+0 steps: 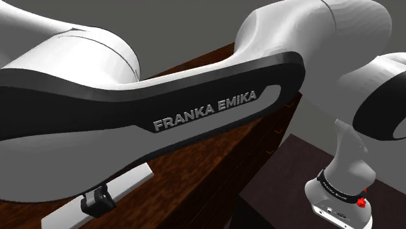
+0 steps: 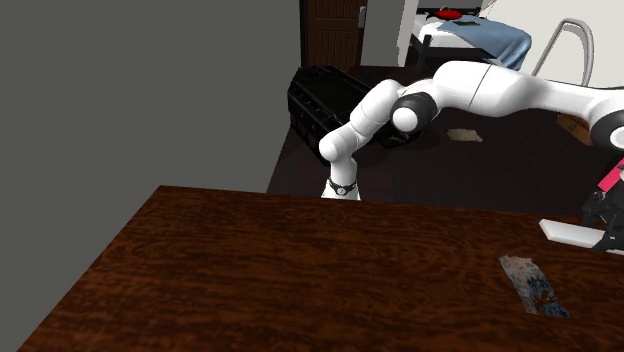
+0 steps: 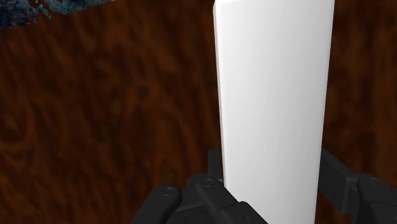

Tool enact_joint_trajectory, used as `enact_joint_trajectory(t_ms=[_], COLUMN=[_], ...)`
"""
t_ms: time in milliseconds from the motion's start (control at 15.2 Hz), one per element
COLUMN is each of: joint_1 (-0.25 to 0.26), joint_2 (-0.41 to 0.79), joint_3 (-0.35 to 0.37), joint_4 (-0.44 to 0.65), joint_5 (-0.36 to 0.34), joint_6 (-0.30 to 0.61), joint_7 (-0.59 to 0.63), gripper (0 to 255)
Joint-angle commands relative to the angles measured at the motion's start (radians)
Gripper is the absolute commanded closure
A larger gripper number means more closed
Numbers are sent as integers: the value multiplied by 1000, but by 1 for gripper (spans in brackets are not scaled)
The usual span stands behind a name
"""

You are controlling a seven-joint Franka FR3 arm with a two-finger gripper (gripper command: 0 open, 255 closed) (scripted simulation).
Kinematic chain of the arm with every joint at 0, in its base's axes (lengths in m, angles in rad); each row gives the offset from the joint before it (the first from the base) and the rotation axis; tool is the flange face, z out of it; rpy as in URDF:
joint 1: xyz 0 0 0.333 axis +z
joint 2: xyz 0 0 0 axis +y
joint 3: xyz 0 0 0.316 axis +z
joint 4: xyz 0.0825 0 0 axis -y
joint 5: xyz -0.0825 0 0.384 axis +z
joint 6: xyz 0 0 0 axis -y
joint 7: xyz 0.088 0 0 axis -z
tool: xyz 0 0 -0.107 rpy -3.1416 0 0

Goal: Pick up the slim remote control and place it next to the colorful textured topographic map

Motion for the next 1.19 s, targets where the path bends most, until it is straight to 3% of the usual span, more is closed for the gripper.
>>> enact_joint_trajectory(t_ms=[0, 198, 726, 792, 1122], joint_1=[-3, -6, -6, -6, -6], joint_2=[-5, -14, -14, -14, -14], joint_3=[0, 0, 0, 0, 0], joint_4=[-36, -90, -90, -90, -90], joint_5=[0, 1, 1, 1, 1], joint_6=[32, 77, 77, 77, 77], joint_7=[1, 3, 3, 3, 3], gripper=[255, 255, 255, 0, 0])
